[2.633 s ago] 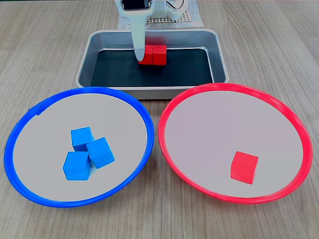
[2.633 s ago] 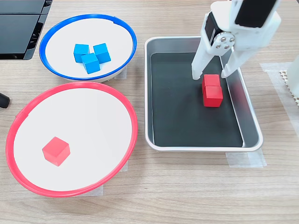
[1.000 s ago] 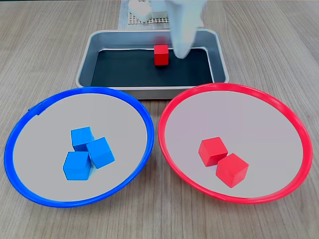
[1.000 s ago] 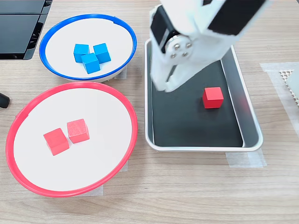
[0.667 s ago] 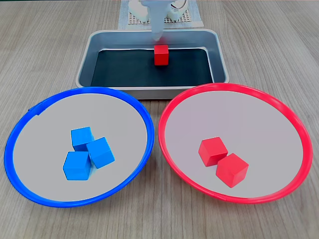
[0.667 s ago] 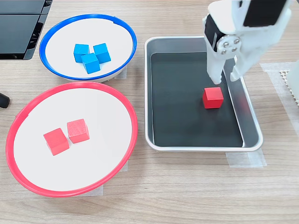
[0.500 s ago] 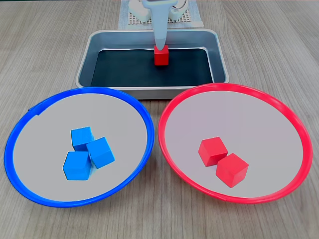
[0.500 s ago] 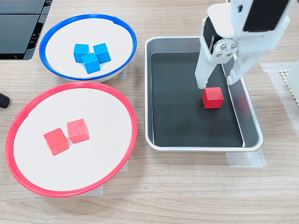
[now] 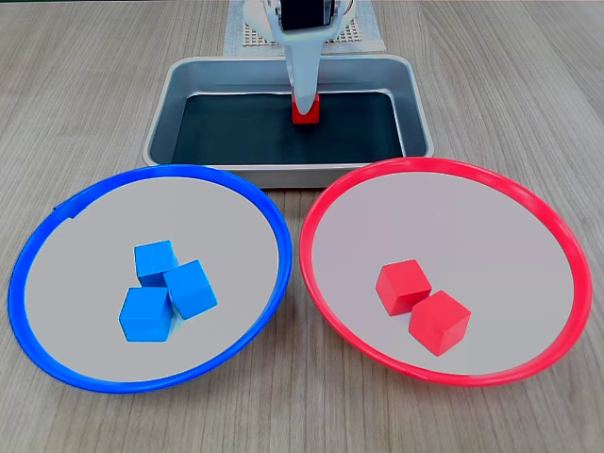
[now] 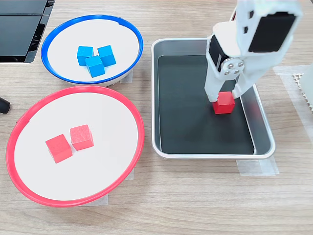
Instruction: Move six blocks tray to matching dishes
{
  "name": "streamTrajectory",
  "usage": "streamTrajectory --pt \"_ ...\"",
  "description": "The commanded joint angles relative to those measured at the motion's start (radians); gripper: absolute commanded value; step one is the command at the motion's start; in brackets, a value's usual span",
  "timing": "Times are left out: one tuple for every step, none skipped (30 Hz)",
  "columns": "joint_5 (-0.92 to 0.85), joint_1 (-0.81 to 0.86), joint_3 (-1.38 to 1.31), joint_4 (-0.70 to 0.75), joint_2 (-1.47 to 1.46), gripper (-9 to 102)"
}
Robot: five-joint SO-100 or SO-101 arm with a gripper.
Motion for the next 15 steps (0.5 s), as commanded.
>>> streamTrajectory --pt "-0.014 -0.015 0.002 -0.049 0.0 0" --pt "-0.014 -0.02 -0.005 -0.06 0.0 0" --pt "-0.014 -0.028 -0.018 -0.067 0.0 0" --pt "-0.018 -0.04 -0.046 -0.074 0.0 0" --pt "-0.018 -0.058 -0.1 -0.074 0.0 0" --pt "0.006 -0.081 -0.19 -0.084 -0.002 0" --pt "0.025 -0.095 -0.249 -0.101 -0.008 0" --pt "0.043 -0.112 -0.31 -0.129 -0.015 0" --pt "0.057 -0.127 -0.368 -0.172 -0.029 0" --pt "0.064 -0.14 -0.403 -0.218 -0.043 0" --pt "0.071 -0.149 -0.431 -0.273 -0.06 0" --pt "0.074 -0.16 -0.449 -0.333 -0.078 0" --pt "0.074 -0.172 -0.463 -0.407 -0.107 0" --pt "0.074 -0.186 -0.48 -0.479 -0.147 0" --pt "0.06 -0.206 -0.499 -0.555 -0.206 0"
